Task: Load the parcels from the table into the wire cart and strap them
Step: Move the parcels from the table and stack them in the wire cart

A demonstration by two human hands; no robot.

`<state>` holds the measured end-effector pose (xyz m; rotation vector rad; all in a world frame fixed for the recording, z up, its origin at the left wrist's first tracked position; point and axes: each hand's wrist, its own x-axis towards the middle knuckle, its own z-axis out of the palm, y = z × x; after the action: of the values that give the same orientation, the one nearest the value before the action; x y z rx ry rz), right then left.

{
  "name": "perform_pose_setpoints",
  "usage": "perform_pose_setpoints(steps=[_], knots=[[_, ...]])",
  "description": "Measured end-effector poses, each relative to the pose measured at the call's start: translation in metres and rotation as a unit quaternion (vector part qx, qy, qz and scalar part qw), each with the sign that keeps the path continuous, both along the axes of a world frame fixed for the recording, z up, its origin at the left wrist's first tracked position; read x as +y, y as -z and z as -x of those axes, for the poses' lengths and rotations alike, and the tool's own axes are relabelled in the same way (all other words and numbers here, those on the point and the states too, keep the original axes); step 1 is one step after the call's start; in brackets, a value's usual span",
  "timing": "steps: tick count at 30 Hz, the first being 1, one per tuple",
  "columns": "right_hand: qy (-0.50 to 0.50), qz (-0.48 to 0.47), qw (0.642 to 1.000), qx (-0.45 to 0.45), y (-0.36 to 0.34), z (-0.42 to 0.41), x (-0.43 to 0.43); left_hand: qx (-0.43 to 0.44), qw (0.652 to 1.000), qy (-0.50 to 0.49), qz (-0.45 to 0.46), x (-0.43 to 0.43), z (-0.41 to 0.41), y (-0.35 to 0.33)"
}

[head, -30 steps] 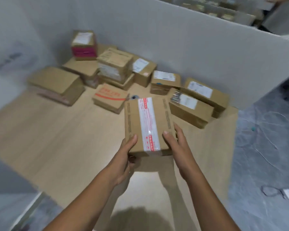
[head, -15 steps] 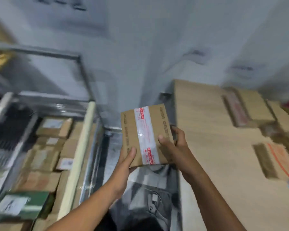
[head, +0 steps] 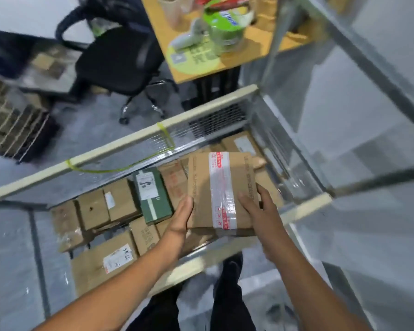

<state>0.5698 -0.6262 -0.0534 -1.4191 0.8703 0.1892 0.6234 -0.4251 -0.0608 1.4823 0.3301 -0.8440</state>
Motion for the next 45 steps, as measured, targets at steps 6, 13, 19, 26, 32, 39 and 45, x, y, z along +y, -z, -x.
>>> perform_pose_setpoints(steps=[6,13,19,26,32,39,45], knots=[[-0.126,-0.010,0.990,0.068,0.167,-0.091,-0.024,-0.096,0.894,0.174,-0.401,0.054,-0.065,0.162],[-0.216,0.041,0.975,0.029,0.356,-0.178,0.011,-0.163,0.775,0.289,-0.537,0.104,-0.141,0.354],[-0.225,0.052,0.973,0.008,0.435,-0.218,0.101,-0.269,0.762,0.169,-0.565,0.147,-0.130,0.411],[-0.270,0.163,0.949,0.020,0.434,-0.239,0.117,-0.286,0.780,0.109,-0.546,0.154,-0.131,0.409],[-0.384,0.215,0.893,0.089,0.392,-0.244,0.105,-0.202,0.828,0.180,-0.491,0.162,-0.132,0.387],[-0.460,0.380,0.796,0.103,0.196,-0.183,0.063,-0.198,0.825,0.273,-0.453,0.147,-0.116,0.201],[-0.274,0.451,0.840,0.125,0.020,-0.047,0.015,-0.263,0.813,0.388,-0.346,0.039,-0.068,0.047]])
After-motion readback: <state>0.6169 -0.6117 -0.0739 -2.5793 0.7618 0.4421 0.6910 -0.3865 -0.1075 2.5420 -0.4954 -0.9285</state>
